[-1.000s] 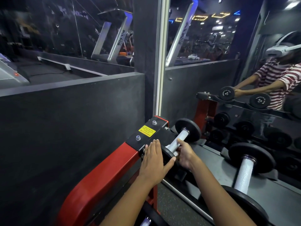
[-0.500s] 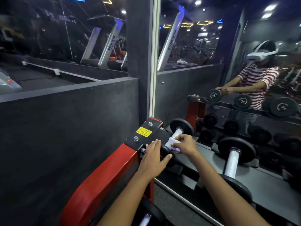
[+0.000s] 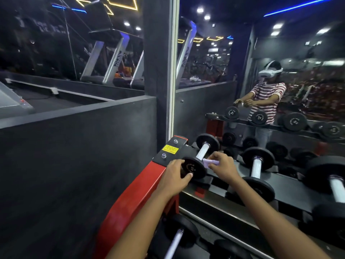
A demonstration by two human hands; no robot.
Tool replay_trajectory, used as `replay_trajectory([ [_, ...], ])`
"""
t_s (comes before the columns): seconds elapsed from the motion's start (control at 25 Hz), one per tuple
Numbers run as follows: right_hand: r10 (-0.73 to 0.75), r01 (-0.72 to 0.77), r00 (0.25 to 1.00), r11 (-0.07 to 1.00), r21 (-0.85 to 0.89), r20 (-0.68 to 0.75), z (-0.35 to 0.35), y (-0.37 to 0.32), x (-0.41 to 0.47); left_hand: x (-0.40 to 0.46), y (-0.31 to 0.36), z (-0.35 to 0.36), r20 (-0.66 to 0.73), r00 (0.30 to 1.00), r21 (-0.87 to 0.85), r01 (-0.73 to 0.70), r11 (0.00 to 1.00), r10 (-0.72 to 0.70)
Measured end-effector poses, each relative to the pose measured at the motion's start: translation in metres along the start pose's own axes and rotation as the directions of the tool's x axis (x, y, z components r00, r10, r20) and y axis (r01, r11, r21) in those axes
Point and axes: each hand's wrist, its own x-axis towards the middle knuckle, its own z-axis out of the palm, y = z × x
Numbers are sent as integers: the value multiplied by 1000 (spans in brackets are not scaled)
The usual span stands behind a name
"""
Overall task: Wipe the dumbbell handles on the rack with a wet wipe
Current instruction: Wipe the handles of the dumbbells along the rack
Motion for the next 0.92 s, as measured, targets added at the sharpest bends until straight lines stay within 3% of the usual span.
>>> replay_trajectory([
  [0.2,-95,95,995,993,-72,-2,-24,-9,-38,-27,14,-7,30,999,4,-22,1000,22],
  [0.48,-109,108,994,991,-79,1,-79,19,-52,-41,74,5,47,999,65,-14,998,11],
  [0.92,-112,125,988,984,-130,103,-162,139,-32,-47,171,147,-4,992,-51,129,990,-130],
])
